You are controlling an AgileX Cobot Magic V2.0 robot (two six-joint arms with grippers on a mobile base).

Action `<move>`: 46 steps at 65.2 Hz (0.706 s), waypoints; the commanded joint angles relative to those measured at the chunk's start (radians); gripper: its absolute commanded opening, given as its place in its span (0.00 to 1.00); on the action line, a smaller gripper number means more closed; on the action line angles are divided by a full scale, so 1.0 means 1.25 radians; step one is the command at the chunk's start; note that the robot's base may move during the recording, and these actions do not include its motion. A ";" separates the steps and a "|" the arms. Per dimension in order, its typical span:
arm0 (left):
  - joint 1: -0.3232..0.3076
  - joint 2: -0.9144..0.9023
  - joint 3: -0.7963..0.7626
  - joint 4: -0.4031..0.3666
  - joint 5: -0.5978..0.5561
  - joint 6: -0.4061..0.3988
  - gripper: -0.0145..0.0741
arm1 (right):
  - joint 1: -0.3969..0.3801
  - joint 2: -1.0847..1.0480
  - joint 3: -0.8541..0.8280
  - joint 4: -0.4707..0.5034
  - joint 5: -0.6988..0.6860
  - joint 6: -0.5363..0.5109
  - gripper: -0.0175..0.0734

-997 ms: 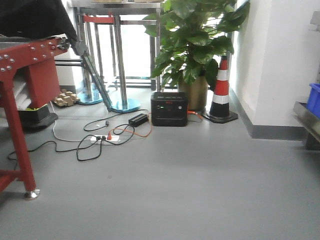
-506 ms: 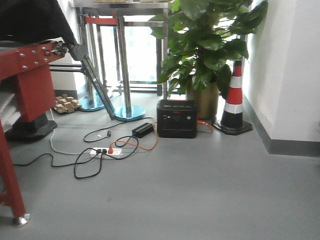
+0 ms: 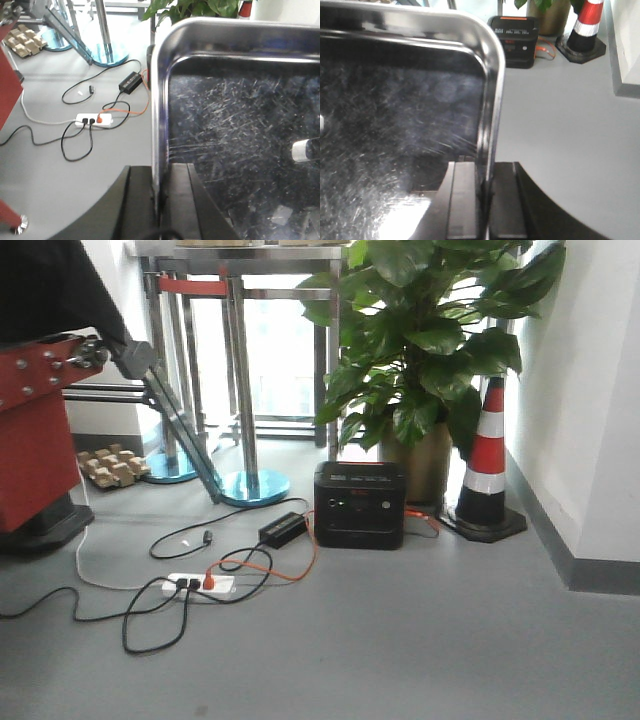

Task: Stack silver trays without gaps
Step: 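Carry the tray in both grippers while driving across the room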

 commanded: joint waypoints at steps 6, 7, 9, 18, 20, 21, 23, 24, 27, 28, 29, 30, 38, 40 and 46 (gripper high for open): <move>-0.005 -0.002 -0.005 0.019 -0.019 0.010 0.14 | 0.005 -0.004 -0.004 -0.006 -0.055 -0.003 0.18; -0.005 -0.002 -0.005 0.019 -0.019 0.010 0.14 | 0.005 -0.004 -0.004 -0.006 -0.055 -0.003 0.18; -0.005 -0.002 -0.005 0.019 -0.019 0.010 0.14 | 0.005 -0.004 -0.004 -0.006 -0.055 -0.003 0.18; -0.005 -0.002 -0.005 0.019 -0.019 0.010 0.14 | 0.005 -0.004 -0.004 -0.006 -0.055 -0.003 0.18; -0.005 -0.002 -0.005 0.019 -0.019 0.010 0.14 | 0.005 -0.004 -0.004 -0.006 -0.055 -0.003 0.18; -0.005 -0.002 -0.005 0.019 -0.019 0.010 0.14 | 0.005 -0.004 -0.004 -0.006 -0.055 -0.003 0.18; -0.005 -0.002 -0.005 0.019 -0.019 0.010 0.14 | 0.005 -0.004 -0.004 -0.006 -0.055 -0.003 0.18; -0.005 -0.002 -0.005 0.019 -0.019 0.010 0.14 | 0.005 -0.004 -0.004 -0.006 -0.057 -0.003 0.18; -0.005 -0.002 -0.005 0.019 -0.019 0.010 0.14 | 0.005 -0.004 -0.004 -0.006 -0.057 -0.003 0.18; -0.005 -0.002 -0.005 0.019 -0.019 0.010 0.14 | 0.005 -0.004 -0.004 -0.006 -0.057 -0.003 0.18; -0.005 -0.002 -0.005 0.019 -0.019 0.010 0.14 | 0.005 -0.004 -0.004 -0.006 -0.057 -0.003 0.18; -0.005 -0.002 -0.005 0.019 -0.019 0.010 0.14 | 0.005 -0.004 -0.004 -0.006 -0.059 -0.003 0.18; -0.005 -0.002 -0.005 0.019 -0.019 0.010 0.14 | 0.005 -0.004 -0.004 -0.006 -0.068 -0.003 0.18; -0.005 -0.002 -0.005 0.019 -0.019 0.010 0.14 | 0.005 -0.004 -0.004 -0.006 -0.070 -0.003 0.18; -0.005 -0.002 -0.005 0.019 -0.019 0.010 0.14 | 0.005 -0.004 -0.004 -0.006 -0.086 -0.003 0.18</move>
